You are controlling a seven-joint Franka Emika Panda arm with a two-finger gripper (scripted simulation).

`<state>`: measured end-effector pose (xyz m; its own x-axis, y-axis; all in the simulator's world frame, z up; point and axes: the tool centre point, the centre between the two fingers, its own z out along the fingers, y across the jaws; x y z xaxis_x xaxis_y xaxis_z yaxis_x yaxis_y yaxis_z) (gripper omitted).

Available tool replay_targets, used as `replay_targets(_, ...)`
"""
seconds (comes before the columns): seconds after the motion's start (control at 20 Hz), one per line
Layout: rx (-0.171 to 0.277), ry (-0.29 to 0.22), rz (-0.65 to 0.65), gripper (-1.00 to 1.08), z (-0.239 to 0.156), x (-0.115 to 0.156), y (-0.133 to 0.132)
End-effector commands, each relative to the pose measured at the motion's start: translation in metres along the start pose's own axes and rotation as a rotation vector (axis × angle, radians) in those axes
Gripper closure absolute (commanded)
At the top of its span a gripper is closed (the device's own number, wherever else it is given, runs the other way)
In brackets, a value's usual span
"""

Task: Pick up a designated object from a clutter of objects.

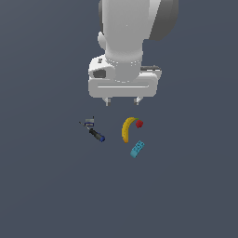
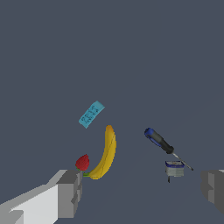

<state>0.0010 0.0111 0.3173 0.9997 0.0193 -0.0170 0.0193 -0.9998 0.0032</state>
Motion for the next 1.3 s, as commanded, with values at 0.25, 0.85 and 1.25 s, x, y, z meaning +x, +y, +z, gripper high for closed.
replay_targets(0.25,0.008,-0.005,0.005,-0.92,0.001,0.001,0.006)
replay_targets(0.85,0.015,-0.009,0.016,-0.92,0.005,0.002,0.01)
replay_targets(1.25,0.013,-0.007,0.094,-0.92,0.03,0.013,0.0)
